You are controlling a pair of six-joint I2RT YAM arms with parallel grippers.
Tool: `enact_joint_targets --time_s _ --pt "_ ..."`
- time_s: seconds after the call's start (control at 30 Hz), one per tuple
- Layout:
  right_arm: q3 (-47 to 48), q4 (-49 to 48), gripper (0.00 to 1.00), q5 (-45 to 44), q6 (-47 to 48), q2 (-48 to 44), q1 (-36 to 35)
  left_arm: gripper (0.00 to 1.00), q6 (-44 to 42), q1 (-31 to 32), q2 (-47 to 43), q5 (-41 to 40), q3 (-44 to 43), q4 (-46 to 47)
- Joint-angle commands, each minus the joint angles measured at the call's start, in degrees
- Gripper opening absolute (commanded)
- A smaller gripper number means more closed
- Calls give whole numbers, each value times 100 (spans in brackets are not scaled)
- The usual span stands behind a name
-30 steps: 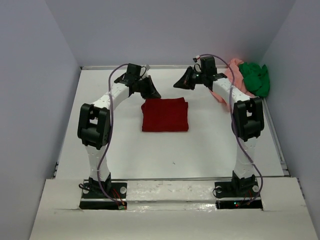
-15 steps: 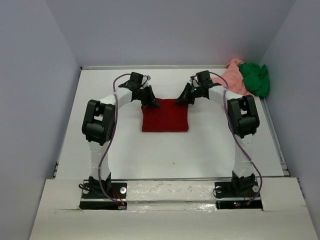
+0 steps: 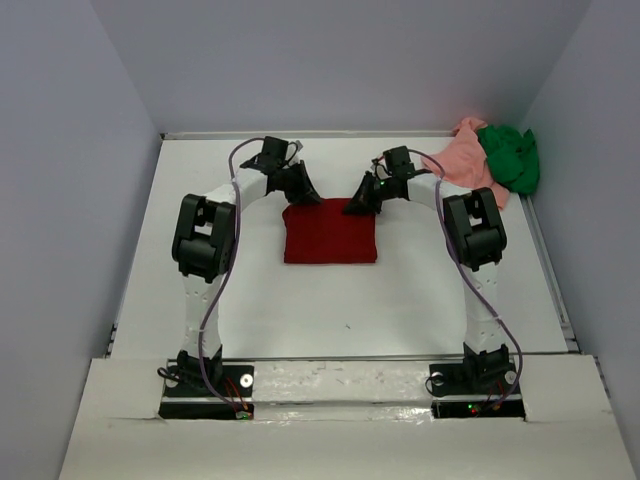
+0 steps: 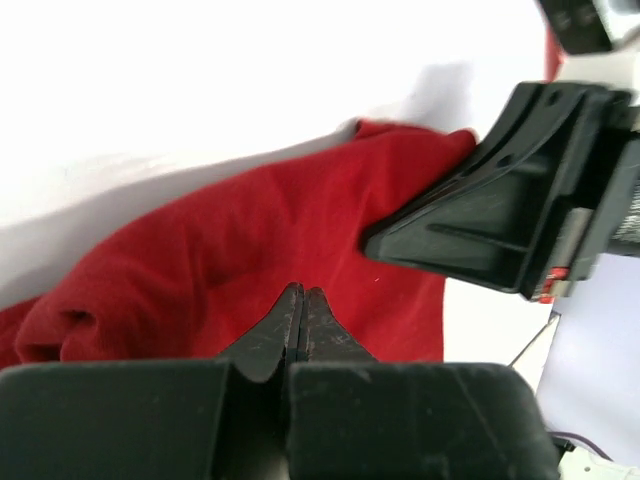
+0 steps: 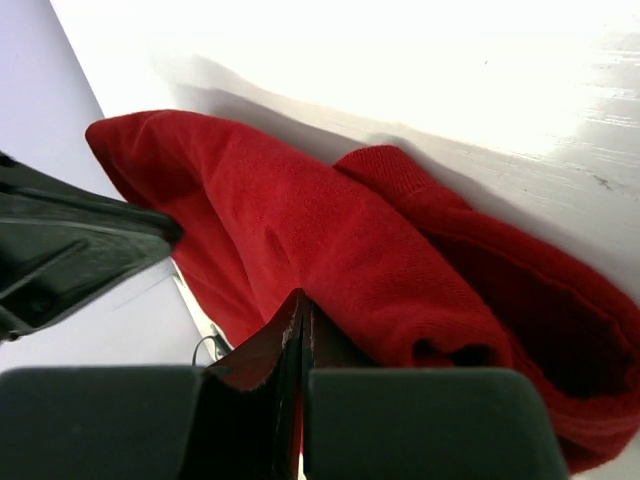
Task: Fold and stack the t-shirts
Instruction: Smooth out wrinkles on the folded tshirt
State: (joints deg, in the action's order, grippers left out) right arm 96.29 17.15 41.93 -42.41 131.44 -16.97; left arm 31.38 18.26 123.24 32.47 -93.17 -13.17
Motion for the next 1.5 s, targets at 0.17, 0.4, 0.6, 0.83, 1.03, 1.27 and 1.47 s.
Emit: enact_joint_targets --time_s 0.17,0.4,0.6,0.83,1.03,1.27,1.47 --pt "-206 -80 0 -273 295 22 -43 0 -193 -138 -107 -39 -316 -89" --pt "-365 -27 0 -458 374 -48 -43 0 -333 -244 -142 -231 -106 -107" --pt "-383 -10 0 -467 401 -101 -43 0 -606 -384 -72 -565 -140 -256" --pt "-427 -10 0 -493 453 -162 -43 0 -914 -525 -72 -1048 -62 -301" --pt "-506 -10 0 -528 488 -259 -43 0 -1081 -789 130 -1137 70 -177" --pt "-506 17 0 -555 523 -338 -43 0 -1204 -833 394 -1199 62 -125" --pt "-392 43 0 -484 541 -443 -43 0 -1037 -912 -159 -1252 -157 -151"
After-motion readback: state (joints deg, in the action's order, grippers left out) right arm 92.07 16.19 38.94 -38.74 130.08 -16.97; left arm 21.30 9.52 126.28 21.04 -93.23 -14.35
